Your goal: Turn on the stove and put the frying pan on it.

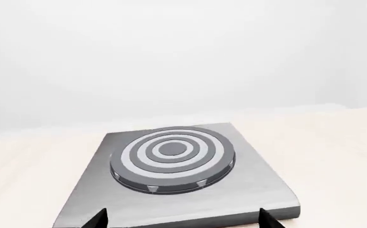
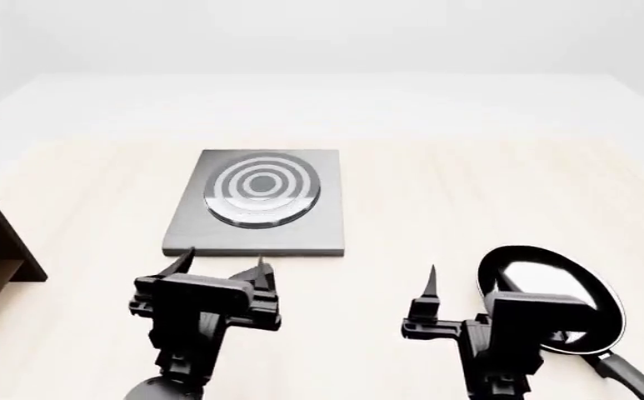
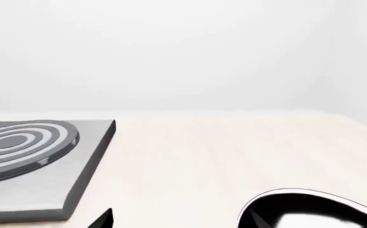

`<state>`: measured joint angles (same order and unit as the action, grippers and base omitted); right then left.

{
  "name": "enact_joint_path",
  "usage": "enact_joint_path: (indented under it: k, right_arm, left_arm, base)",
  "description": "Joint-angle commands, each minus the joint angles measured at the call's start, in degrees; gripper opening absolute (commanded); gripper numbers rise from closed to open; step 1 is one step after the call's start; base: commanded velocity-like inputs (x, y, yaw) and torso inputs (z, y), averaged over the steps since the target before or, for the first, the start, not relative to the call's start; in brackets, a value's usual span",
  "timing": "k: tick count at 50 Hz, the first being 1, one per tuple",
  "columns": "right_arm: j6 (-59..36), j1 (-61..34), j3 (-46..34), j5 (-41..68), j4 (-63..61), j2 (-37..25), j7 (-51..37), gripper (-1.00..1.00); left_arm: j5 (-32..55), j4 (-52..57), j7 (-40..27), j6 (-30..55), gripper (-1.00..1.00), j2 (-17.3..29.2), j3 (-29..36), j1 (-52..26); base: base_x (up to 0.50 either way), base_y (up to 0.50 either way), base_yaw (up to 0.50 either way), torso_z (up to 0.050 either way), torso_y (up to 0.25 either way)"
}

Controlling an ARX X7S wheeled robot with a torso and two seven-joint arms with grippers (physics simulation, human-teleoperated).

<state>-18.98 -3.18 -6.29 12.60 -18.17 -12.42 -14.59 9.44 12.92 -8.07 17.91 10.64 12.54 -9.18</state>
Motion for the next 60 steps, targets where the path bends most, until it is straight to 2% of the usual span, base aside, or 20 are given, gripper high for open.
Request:
enact_joint_path:
  k: [1,10,18,20,21,22,28,29,30,31,32,33,39,54,60]
  right_arm:
    - [-4.8,-1.1,-1.7,1.5,-2.9,-1.7,1.4,1.00]
    - [-19.5,-5.2,-0.8,7.1,-11.1,-5.5,2.1,1.00]
    - [-36.0,-11.6,0.9,12.8,-22.0,-12.4,3.0,1.00]
    - [-40.5,-14.4,-0.7,11.8,-25.8,-15.9,2.2,1.00]
    - [-49.1,-20.4,1.3,15.5,-28.8,-18.5,3.5,1.00]
    - [-52.4,-22.4,1.7,16.4,-29.9,-19.3,3.9,1.00]
    - [-63.6,-33.0,-0.4,19.0,-32.5,-23.4,4.7,1.00]
    - [-71.0,-41.6,-9.0,27.6,-24.7,-32.0,6.7,1.00]
    - [-71.0,-50.2,-17.6,36.2,-22.4,-40.6,-0.7,1.00]
    - [-70.9,-58.8,-26.2,44.8,-21.6,-49.2,-4.0,1.00]
    - [-70.8,-67.3,-34.8,53.4,-21.6,-50.4,-5.2,1.00]
    - [-70.7,-72.8,-39.0,55.6,-21.8,-50.9,-5.5,1.00]
    - [-70.6,-79.5,-47.9,53.8,-22.0,-53.9,-1.6,1.00]
    - [-70.5,-89.4,-63.9,51.3,-17.9,-59.5,5.4,1.00]
    - [-70.8,-95.5,-74.2,54.1,-16.1,-60.7,4.9,1.00]
  left_arm:
    - [6.1,17.3,-0.7,10.8,1.00,2.4,-4.1,1.0]
    - [6.5,19.2,-2.5,12.9,1.00,3.6,-6.3,1.4]
    - [6.7,18.3,-2.5,11.4,1.00,4.0,-6.9,2.7]
    - [6.7,17.2,-2.3,10.3,1.00,3.8,-7.1,3.0]
    - [6.2,16.2,-2.2,9.0,1.00,3.7,-6.9,3.2]
    - [6.2,16.2,-2.2,8.9,1.00,3.7,-6.8,3.3]
    - [6.0,15.2,-2.0,7.5,1.00,3.8,-6.5,3.8]
    - [6.4,16.0,-1.7,5.9,1.00,4.7,-8.3,5.1]
    - [6.4,15.9,-1.7,5.7,1.00,4.7,-8.3,5.2]
    - [6.5,15.9,-1.7,5.7,1.00,4.8,-8.3,5.2]
    - [6.4,15.9,-1.7,5.5,1.00,4.9,-8.3,5.3]
    - [6.5,15.9,-1.6,5.5,1.00,4.9,-8.4,5.3]
    - [6.7,15.9,-1.7,5.1,1.00,5.1,-8.4,5.4]
    - [6.5,15.6,-2.0,4.5,1.00,5.5,-7.7,5.7]
    - [6.4,15.2,-2.0,4.2,1.00,5.6,-7.5,5.8]
  base:
    - [0.00,0.00,0.00,0.000,0.000]
    - [0.00,0.00,0.00,0.000,0.000]
    - [0.00,0.00,0.00,0.000,0.000]
    - [0.00,0.00,0.00,0.000,0.000]
    - [0.00,0.00,0.00,0.000,0.000]
    - [0.00,0.00,0.00,0.000,0.000]
    - [0.00,0.00,0.00,0.000,0.000]
    - [0.00,0.00,0.00,0.000,0.000]
    - [0.00,0.00,0.00,0.000,0.000]
    - [0.00,0.00,0.00,0.000,0.000]
    - [0.00,0.00,0.00,0.000,0.000]
    - [0.00,0.00,0.00,0.000,0.000]
    - [0.00,0.00,0.00,0.000,0.000]
    - [0.00,0.00,0.00,0.000,0.000]
    - [0.00,0.00,0.00,0.000,0.000]
